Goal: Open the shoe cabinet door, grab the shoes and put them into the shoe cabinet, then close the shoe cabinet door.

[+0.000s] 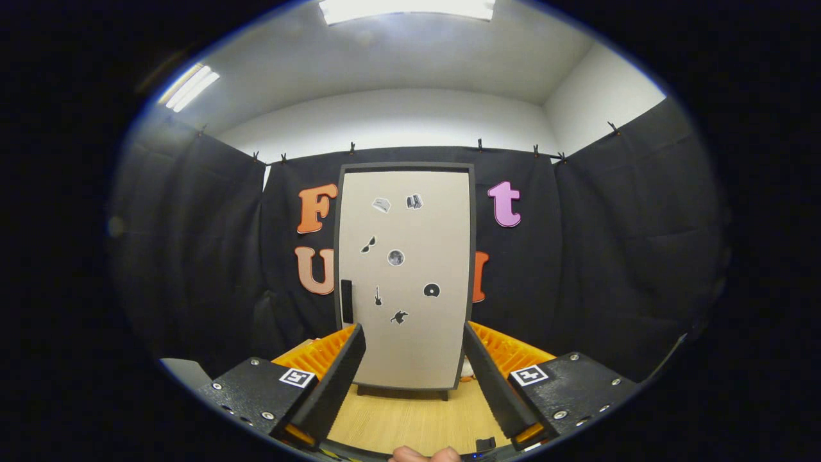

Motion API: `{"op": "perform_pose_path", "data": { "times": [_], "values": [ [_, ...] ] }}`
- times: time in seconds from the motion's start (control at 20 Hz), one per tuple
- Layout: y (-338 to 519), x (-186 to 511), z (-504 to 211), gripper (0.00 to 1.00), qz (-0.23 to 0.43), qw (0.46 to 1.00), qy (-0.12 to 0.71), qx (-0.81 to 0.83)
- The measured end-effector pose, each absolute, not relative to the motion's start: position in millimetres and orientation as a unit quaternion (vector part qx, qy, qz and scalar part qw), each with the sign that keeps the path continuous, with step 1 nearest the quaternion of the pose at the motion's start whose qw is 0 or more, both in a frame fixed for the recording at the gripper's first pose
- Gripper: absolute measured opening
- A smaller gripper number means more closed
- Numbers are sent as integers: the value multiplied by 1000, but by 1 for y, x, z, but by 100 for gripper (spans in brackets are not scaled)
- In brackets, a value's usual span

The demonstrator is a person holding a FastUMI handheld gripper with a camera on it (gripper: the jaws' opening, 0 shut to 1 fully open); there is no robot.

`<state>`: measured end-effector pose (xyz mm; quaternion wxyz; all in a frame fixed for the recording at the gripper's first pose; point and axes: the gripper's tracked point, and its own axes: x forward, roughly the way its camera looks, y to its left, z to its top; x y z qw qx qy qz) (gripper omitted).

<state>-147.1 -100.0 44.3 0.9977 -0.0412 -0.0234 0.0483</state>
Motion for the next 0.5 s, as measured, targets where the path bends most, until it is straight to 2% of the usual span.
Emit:
{"op": "perform_pose_path", "data": {
  "times": [0.5],
  "values": [
    [-90, -129, 32, 95, 40, 998, -14, -35]
  ]
}}
